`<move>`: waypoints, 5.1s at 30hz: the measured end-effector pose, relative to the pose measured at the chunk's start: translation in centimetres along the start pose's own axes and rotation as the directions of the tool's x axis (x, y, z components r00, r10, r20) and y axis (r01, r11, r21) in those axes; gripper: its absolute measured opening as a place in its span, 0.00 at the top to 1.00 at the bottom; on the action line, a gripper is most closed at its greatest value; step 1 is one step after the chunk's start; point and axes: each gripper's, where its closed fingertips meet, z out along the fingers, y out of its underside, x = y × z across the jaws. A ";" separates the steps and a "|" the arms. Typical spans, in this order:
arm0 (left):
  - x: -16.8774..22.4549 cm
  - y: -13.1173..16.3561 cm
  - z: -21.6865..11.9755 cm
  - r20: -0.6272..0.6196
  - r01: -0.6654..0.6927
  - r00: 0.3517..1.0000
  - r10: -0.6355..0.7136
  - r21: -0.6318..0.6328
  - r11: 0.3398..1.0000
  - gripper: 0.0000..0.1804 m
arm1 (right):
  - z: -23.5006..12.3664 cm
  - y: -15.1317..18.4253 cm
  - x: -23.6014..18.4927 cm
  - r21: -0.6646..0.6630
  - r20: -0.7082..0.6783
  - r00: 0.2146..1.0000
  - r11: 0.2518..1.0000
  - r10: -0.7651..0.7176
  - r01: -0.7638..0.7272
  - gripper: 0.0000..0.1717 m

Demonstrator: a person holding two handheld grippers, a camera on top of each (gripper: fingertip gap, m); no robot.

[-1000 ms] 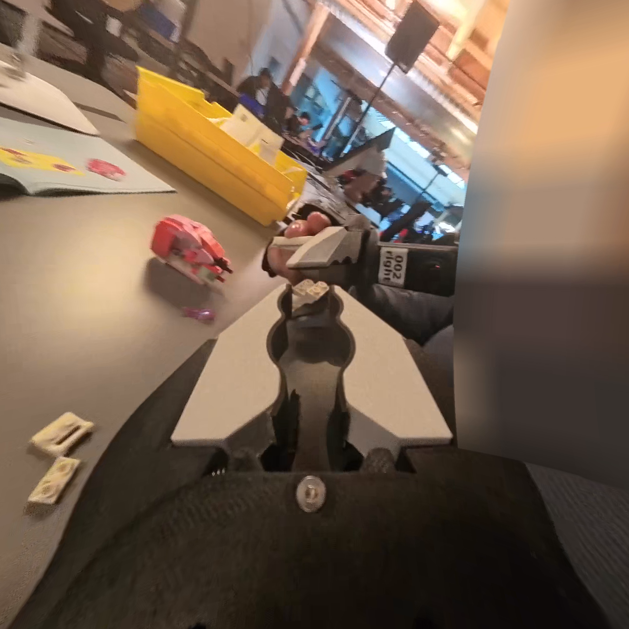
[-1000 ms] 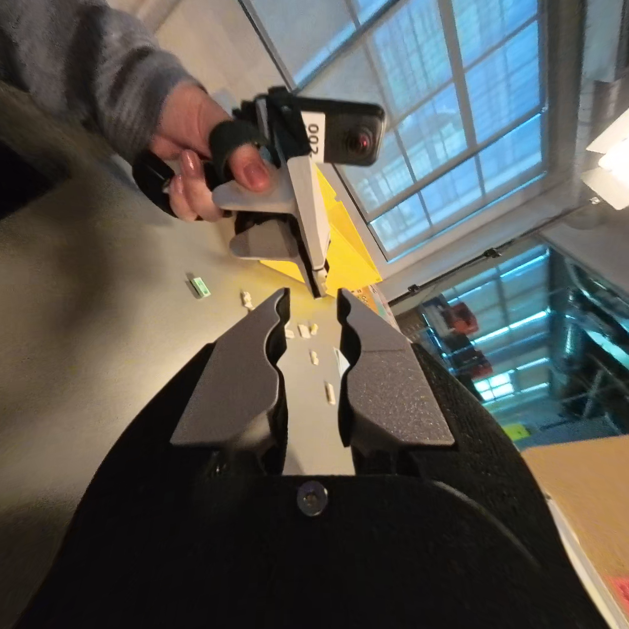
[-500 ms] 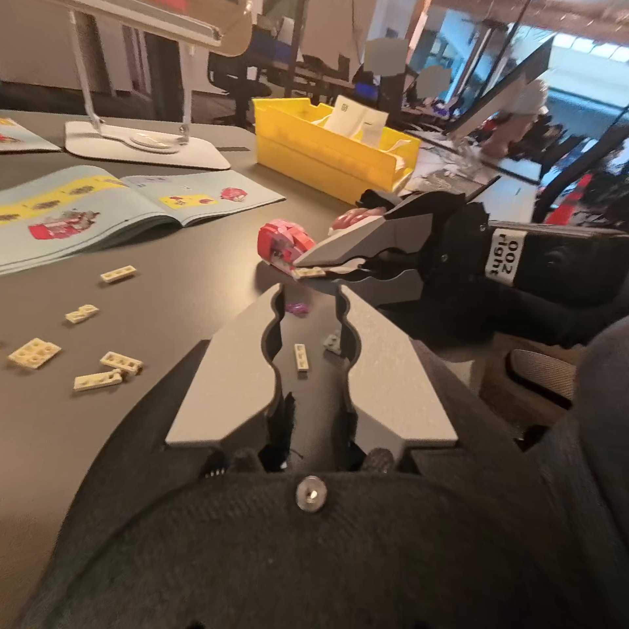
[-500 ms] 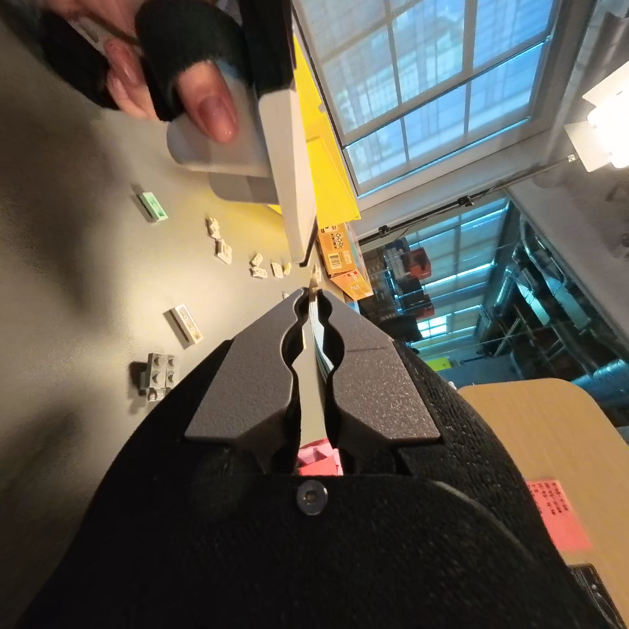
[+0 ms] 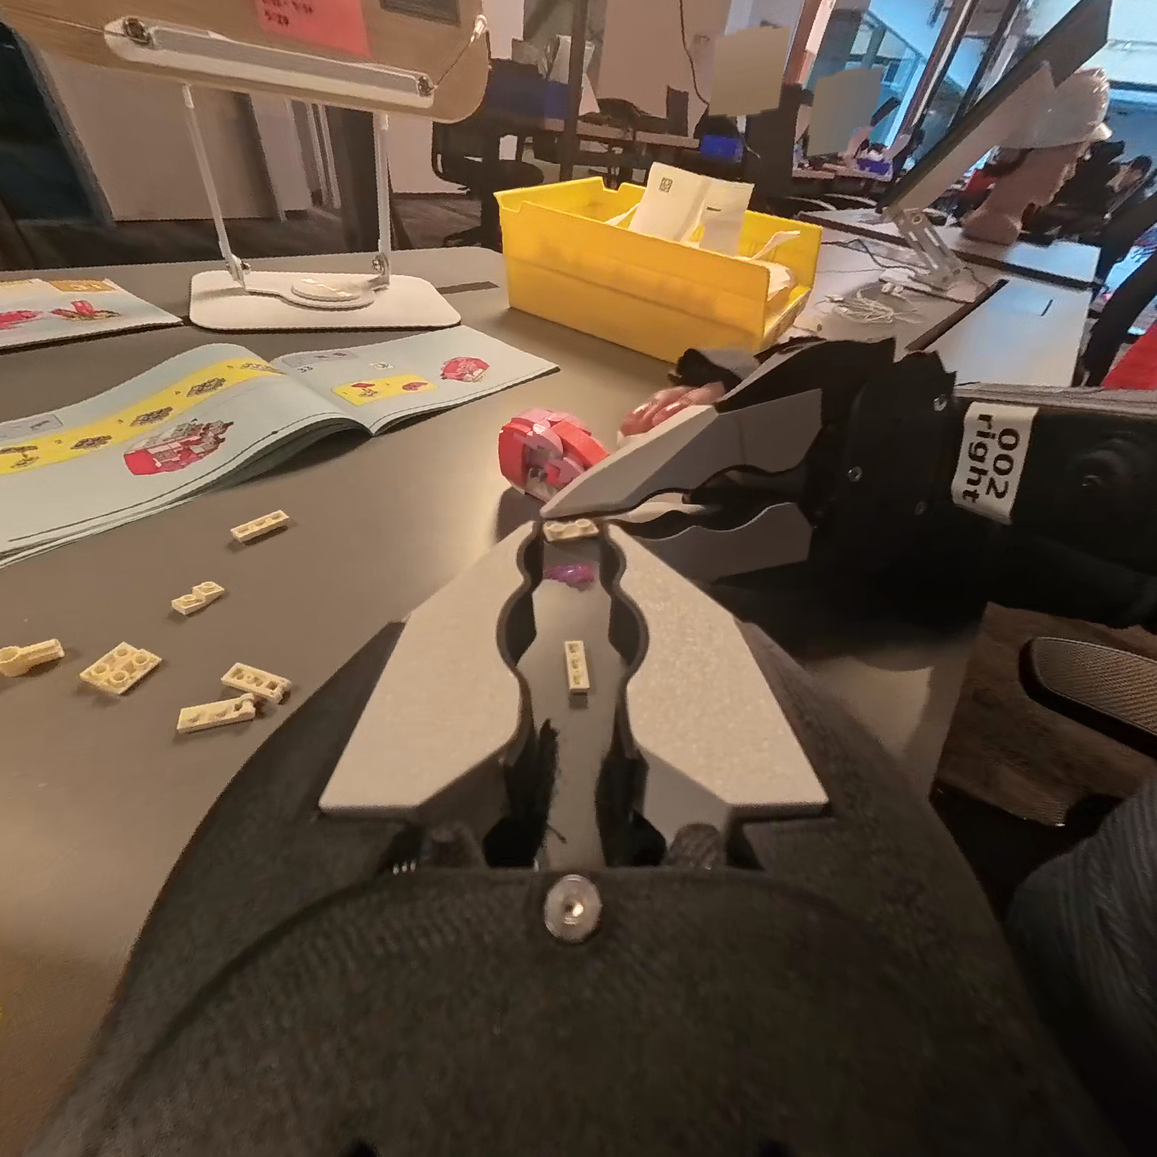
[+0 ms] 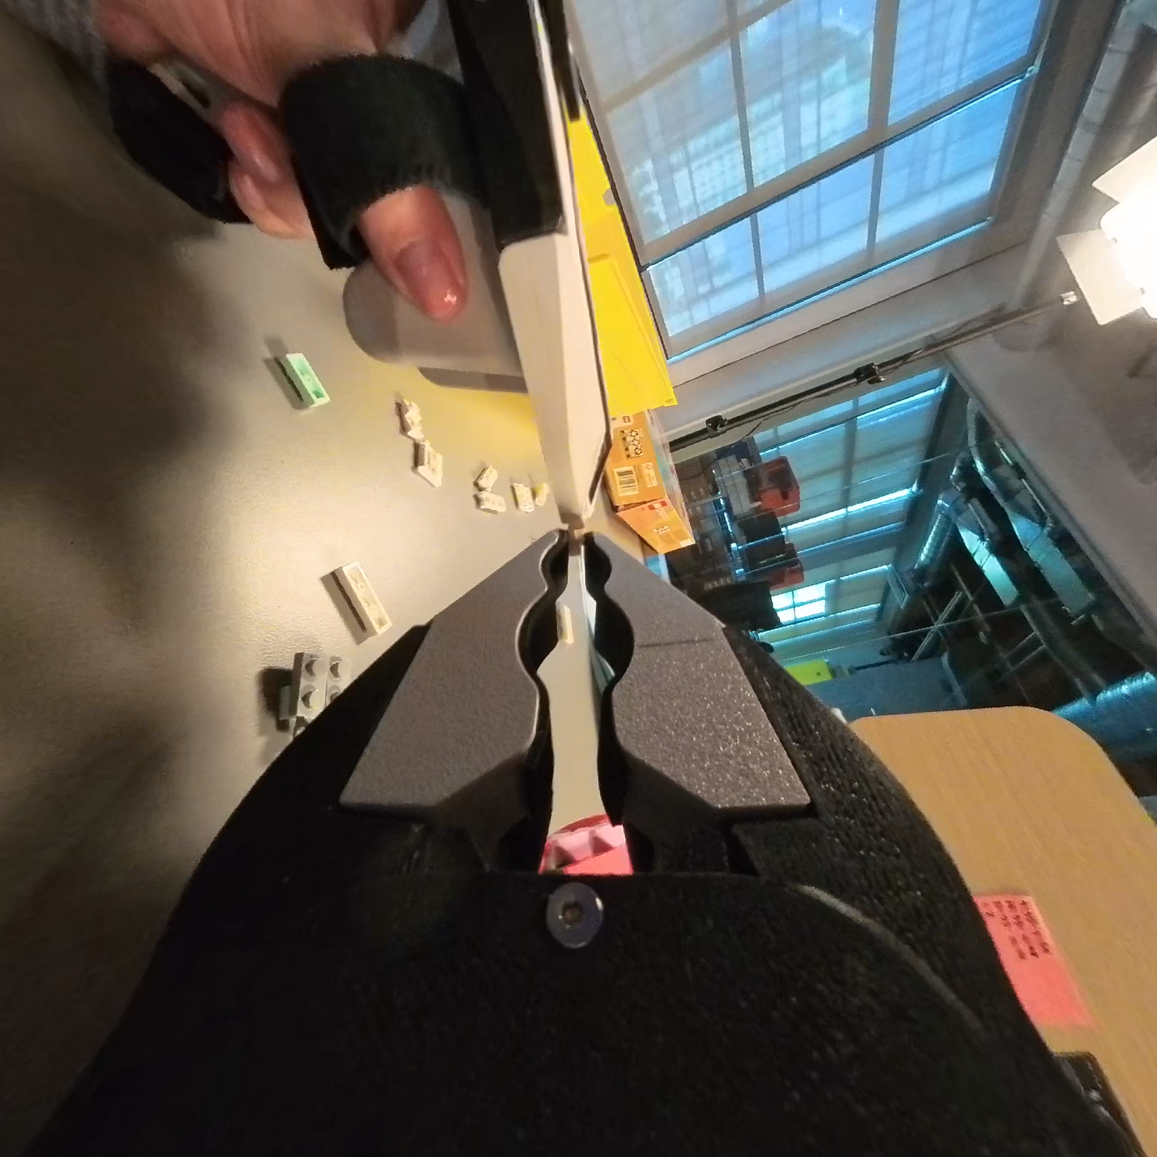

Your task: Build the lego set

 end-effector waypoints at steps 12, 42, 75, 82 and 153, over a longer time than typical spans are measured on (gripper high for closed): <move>0.0 0.9 -2.2 -0.057 -0.062 0.997 0.058 -0.070 0.996 0.91 | -3.2 -0.5 -3.2 -0.092 0.533 0.683 0.836 0.500 -0.540 0.92; 6.3 1.1 -2.2 -0.451 0.051 0.886 -0.109 -0.138 0.989 0.91 | -7.1 -4.1 -0.7 -0.146 0.762 0.303 0.608 0.572 -0.780 0.91; 5.7 6.9 0.3 -0.341 0.018 0.917 -0.209 -0.487 0.873 0.91 | -6.0 -0.6 -8.7 -0.375 0.721 0.335 0.748 0.606 -0.548 0.89; 6.0 7.3 0.3 -0.353 -0.014 0.917 -0.189 -0.500 0.866 0.91 | -6.8 -0.2 -8.1 -0.370 0.682 0.389 0.751 0.619 -0.548 0.84; 6.8 7.3 0.8 -0.382 -0.042 0.907 -0.175 -0.497 0.867 0.91 | -6.6 -0.7 -8.8 -0.411 0.652 0.348 0.699 0.674 -0.585 0.86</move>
